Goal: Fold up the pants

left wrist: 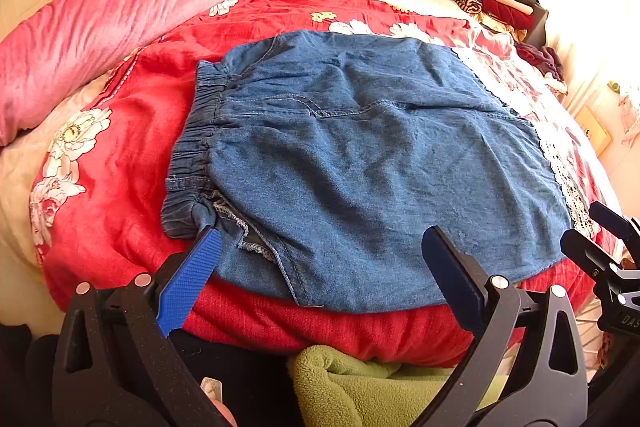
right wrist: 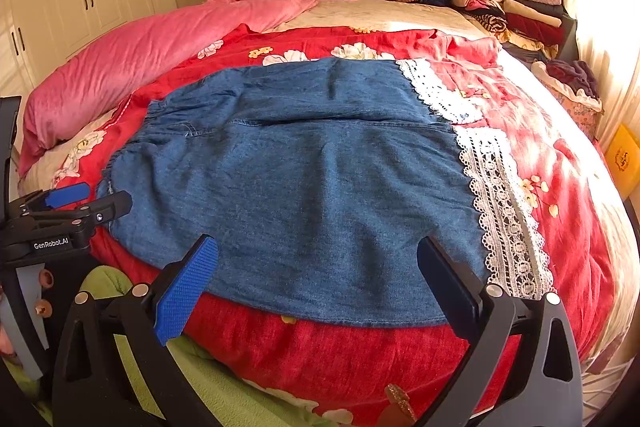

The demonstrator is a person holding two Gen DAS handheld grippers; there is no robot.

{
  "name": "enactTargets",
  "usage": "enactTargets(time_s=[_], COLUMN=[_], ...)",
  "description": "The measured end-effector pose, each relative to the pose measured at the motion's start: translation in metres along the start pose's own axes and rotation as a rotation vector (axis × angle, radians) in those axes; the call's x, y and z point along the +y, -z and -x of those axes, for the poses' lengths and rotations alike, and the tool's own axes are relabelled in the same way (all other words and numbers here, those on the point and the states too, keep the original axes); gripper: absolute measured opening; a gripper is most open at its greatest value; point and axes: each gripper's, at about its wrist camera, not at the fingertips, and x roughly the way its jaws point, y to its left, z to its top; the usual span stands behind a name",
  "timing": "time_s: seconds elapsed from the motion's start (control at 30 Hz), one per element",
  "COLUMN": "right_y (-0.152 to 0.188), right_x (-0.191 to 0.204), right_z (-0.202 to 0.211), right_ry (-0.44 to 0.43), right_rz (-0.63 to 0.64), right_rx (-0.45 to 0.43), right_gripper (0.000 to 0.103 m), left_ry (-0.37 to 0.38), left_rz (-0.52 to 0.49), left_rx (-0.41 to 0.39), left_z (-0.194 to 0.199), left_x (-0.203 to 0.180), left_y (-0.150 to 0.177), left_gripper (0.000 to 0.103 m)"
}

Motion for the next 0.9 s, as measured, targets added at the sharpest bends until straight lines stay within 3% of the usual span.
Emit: enactTargets(time_s=[0.9], right_y=[0.0001], right_x=[-0.0019], right_z=[-0.0006], right_ry=[-0.002], right_rz=[0.005], right_rx=[0.001], right_gripper=[0.099], left_ry=[-0.009], left_rz=[-0.003], left_rx=[-0.007], left_z=[0.0017], left_x=[0.0027], left_y=[-0.0027], left_gripper=[0.094])
